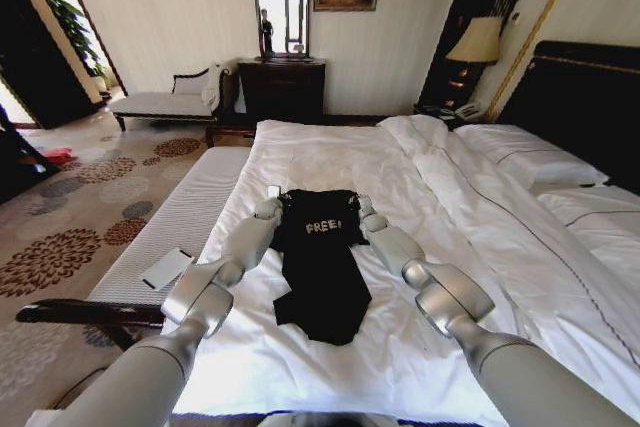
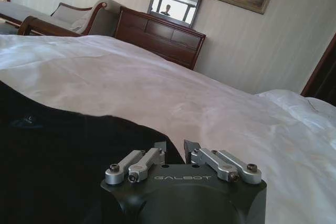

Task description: Fold the clothes on the bed.

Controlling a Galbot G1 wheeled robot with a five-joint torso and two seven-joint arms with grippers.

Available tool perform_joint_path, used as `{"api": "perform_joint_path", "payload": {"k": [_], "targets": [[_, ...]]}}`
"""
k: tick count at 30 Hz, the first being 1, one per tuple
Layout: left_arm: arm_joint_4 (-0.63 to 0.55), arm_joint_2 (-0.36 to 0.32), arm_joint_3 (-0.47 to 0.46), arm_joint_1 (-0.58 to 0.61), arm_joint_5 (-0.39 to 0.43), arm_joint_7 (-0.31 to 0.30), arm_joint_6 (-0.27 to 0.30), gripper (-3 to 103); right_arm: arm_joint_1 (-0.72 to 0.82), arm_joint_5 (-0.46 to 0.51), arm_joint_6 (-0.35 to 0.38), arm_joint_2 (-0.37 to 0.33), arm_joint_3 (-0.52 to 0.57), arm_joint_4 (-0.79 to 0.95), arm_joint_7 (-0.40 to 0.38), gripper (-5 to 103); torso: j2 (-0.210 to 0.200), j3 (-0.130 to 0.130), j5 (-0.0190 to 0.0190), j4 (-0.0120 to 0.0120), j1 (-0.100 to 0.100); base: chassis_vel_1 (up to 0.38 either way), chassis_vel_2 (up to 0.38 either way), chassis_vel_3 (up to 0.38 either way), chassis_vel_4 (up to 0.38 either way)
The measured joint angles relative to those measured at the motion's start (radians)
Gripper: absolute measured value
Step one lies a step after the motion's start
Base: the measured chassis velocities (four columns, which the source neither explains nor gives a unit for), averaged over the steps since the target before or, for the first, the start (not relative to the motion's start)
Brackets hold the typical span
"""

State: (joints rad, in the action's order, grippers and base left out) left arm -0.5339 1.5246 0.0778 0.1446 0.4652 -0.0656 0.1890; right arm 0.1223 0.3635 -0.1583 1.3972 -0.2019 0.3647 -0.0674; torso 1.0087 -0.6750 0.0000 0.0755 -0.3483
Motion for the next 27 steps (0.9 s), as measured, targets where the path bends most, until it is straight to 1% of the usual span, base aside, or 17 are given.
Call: {"api": "perform_joint_path", "payload": {"k": [4, 6, 7, 8, 9, 10, 13, 14, 15, 16, 17, 19, 20, 22, 24, 25, 27], "targets": [[-0.009, -0.002, -0.001, 0.014, -0.015, -0.011, 0.0, 27, 0.004, 0.005, -0.003, -0.01, -0.018, 0.011, 0.024, 37, 0.0, 0.0, 0.0, -0.0005, 0.0, 0.0, 0.0, 0.0, 0.0], [-0.011, -0.003, -0.002, 0.013, -0.015, -0.014, 0.0, 27, 0.004, 0.007, -0.003, -0.011, -0.019, 0.012, 0.026, 37, 0.0, 0.0, 0.0, -0.0004, 0.0, 0.0, 0.0, 0.0, 0.0], [-0.012, -0.004, -0.005, 0.01, -0.012, -0.019, 0.0, 38, 0.002, 0.01, -0.004, -0.012, -0.023, 0.012, 0.03, 47, 0.0, 0.0, -0.0001, -0.0003, 0.0, 0.0, 0.0, 0.0, 0.0], [-0.012, -0.006, -0.005, 0.004, -0.01, -0.021, 0.0, 43, 0.0, 0.01, -0.005, -0.012, -0.024, 0.012, 0.03, 47, 0.0, 0.0, -0.0001, -0.0003, 0.0, 0.0, 0.0, 0.0, 0.0], [-0.012, -0.006, -0.005, 0.004, -0.01, -0.021, 0.0, 43, 0.0, 0.01, -0.005, -0.012, -0.024, 0.012, 0.03, 47, 0.0, 0.0, -0.0001, -0.0003, 0.0, 0.0, 0.0, 0.0, 0.0], [-0.012, -0.007, -0.006, -0.001, -0.009, -0.022, 0.0, 43, 0.0, 0.011, -0.005, -0.012, -0.024, 0.014, 0.03, 52, 0.0, 0.0, 0.0, -0.0003, 0.0, 0.0, 0.0, 0.0, 0.0], [-0.003, -0.011, -0.006, -0.021, 0.0, -0.026, -0.001, 59, -0.001, 0.02, -0.004, -0.014, -0.026, 0.03, 0.021, 69, 0.0, 0.0, -0.0001, -0.0003, 0.0, 0.0, 0.0, 0.0, 0.0], [-0.003, -0.011, -0.006, -0.021, 0.0, -0.026, -0.001, 59, -0.001, 0.02, -0.004, -0.014, -0.026, 0.03, 0.021, 69, 0.0, 0.0, -0.0001, -0.0003, 0.0, 0.0, 0.0, 0.0, 0.0], [-0.003, -0.013, -0.008, -0.027, 0.004, -0.03, -0.001, 65, 0.0, 0.029, -0.002, -0.019, -0.029, 0.047, 0.015, 74, 0.0, 0.0, 0.0, -0.0003, 0.0, 0.0, 0.0, 0.0, 0.0], [-0.011, -0.017, -0.009, -0.03, 0.009, -0.034, -0.001, 65, 0.005, 0.048, 0.004, -0.03, -0.039, 0.078, 0.007, 80, 0.0, 0.0, -0.0001, -0.0004, 0.0, 0.0, 0.0, 0.0, 0.0], [-0.027, -0.024, -0.007, -0.03, 0.014, -0.038, -0.001, 70, 0.012, 0.077, 0.015, -0.046, -0.054, 0.116, 0.0, 80, 0.0, 0.0, -0.0001, -0.0005, 0.0, 0.0, 0.0, 0.0, 0.0], [-0.065, -0.044, 0.006, -0.027, 0.022, -0.045, -0.001, 81, 0.032, 0.125, 0.042, -0.08, -0.077, 0.192, -0.017, 90, 0.0, 0.0, 0.0001, -0.0003, 0.0, 0.0, 0.0, 0.0, 0.0], [-0.065, -0.044, 0.006, -0.027, 0.022, -0.045, -0.001, 81, 0.032, 0.125, 0.042, -0.08, -0.077, 0.192, -0.017, 90, 0.0, 0.0, 0.0001, -0.0003, 0.0, 0.0, 0.0, 0.0, 0.0], [-0.128, -0.076, 0.027, -0.008, 0.037, -0.06, -0.001, 92, 0.054, 0.169, 0.071, -0.12, -0.092, 0.282, -0.036, 99, 0.0, 0.0, 0.0, -0.0001, 0.0, 0.0, 0.0, 0.0, 0.0], [-0.223, -0.127, 0.05, 0.03, 0.062, -0.085, 0.005, 97, 0.081, 0.211, 0.107, -0.176, -0.099, 0.384, -0.061, 100, 0.0, 0.0, 0.0, -0.0002, 0.0, 0.0, 0.0, 0.0, 0.0], [-0.223, -0.127, 0.05, 0.03, 0.062, -0.085, 0.005, 97, 0.081, 0.211, 0.107, -0.176, -0.099, 0.384, -0.061, 100, 0.0, 0.0, 0.0, -0.0002, 0.0, 0.0, 0.0, 0.0, 0.0], [-0.326, -0.186, 0.065, 0.074, 0.091, -0.111, 0.013, 100, 0.104, 0.235, 0.125, -0.229, -0.1, 0.459, -0.077, 100, 0.0, 0.0, 0.0, -0.0003, 0.0, 0.0, 0.0, 0.0, 0.0]]}}
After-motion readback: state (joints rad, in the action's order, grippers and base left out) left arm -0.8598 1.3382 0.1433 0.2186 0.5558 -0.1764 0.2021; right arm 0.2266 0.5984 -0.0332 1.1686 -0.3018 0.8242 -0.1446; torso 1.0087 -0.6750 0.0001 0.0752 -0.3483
